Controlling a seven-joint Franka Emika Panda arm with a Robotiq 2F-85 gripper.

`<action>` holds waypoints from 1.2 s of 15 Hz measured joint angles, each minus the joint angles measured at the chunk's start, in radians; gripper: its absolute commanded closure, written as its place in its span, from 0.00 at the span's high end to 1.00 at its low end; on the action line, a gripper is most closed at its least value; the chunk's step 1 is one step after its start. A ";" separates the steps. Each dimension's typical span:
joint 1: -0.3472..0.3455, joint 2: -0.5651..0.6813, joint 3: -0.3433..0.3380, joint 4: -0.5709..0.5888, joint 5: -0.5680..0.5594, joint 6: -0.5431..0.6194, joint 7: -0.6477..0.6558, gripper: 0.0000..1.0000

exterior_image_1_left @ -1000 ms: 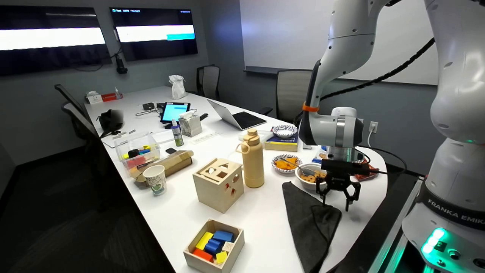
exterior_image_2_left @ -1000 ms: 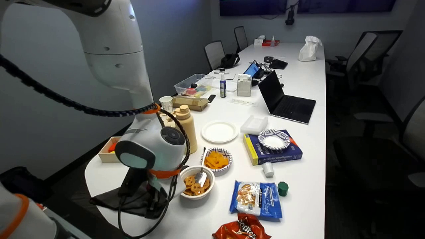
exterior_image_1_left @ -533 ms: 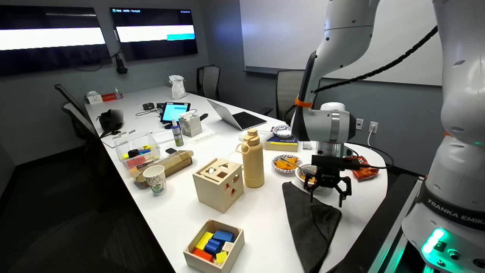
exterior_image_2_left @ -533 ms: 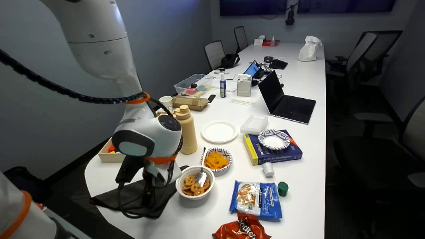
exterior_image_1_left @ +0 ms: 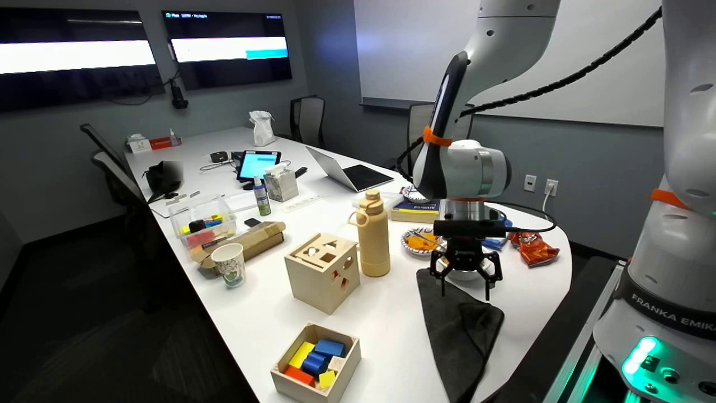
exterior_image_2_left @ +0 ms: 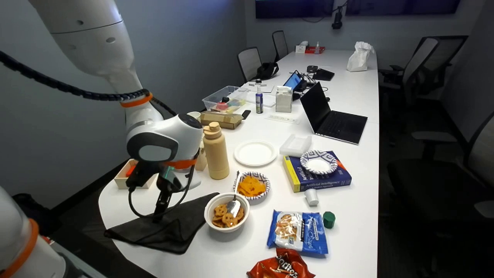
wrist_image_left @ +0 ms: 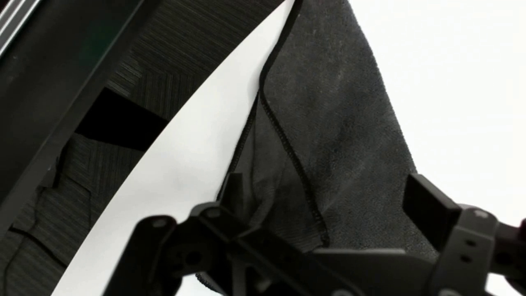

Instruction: Fold the towel into a triangle twice.

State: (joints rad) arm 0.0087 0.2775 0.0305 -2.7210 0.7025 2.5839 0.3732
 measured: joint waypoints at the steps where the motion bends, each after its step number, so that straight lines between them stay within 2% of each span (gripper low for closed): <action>1: 0.004 0.002 -0.005 0.008 -0.020 -0.008 0.031 1.00; 6: 0.017 0.037 -0.019 0.052 -0.069 -0.017 0.166 1.00; 12: 0.024 0.142 -0.032 0.098 -0.085 -0.019 0.238 1.00; 15: 0.027 0.173 -0.040 0.116 -0.099 -0.023 0.262 0.89; 18: 0.027 0.195 -0.047 0.133 -0.109 -0.039 0.285 0.90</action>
State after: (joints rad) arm 0.0358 0.4727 -0.0168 -2.5884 0.5937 2.5452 0.6585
